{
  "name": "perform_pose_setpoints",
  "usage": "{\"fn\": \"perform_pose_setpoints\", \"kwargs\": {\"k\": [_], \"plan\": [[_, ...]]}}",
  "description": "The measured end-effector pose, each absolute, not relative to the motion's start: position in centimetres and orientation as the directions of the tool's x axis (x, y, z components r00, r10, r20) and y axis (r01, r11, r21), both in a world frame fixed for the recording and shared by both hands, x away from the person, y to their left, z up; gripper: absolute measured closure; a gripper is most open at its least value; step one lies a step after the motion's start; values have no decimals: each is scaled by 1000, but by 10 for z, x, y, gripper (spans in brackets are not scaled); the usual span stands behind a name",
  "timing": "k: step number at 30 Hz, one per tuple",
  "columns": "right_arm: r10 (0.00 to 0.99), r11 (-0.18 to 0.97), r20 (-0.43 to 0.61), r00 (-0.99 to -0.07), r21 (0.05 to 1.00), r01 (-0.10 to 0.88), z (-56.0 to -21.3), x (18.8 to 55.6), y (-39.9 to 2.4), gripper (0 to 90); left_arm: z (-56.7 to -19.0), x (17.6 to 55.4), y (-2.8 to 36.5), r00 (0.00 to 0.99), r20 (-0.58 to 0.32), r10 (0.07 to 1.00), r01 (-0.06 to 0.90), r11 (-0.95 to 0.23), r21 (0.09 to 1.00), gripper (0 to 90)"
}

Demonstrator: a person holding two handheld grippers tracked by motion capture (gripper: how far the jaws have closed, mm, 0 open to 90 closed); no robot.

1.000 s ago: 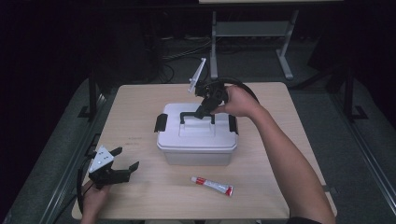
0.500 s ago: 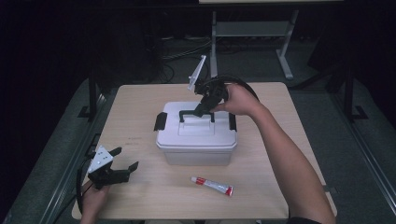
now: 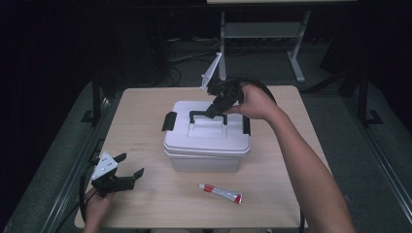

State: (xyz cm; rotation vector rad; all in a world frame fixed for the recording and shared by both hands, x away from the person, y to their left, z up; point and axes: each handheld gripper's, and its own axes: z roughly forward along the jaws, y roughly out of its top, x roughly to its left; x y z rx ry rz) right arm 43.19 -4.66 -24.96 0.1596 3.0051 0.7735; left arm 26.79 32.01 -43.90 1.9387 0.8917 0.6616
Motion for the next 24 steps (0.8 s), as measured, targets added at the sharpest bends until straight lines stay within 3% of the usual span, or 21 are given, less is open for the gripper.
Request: {"fn": "perform_pose_setpoints", "kwargs": {"k": [24], "plan": [[234, 841, -65, -970, 515, 169, -231, 383, -122, 840, -437, 267, 325, 597, 85, 798, 329, -340, 881, 138]]}}
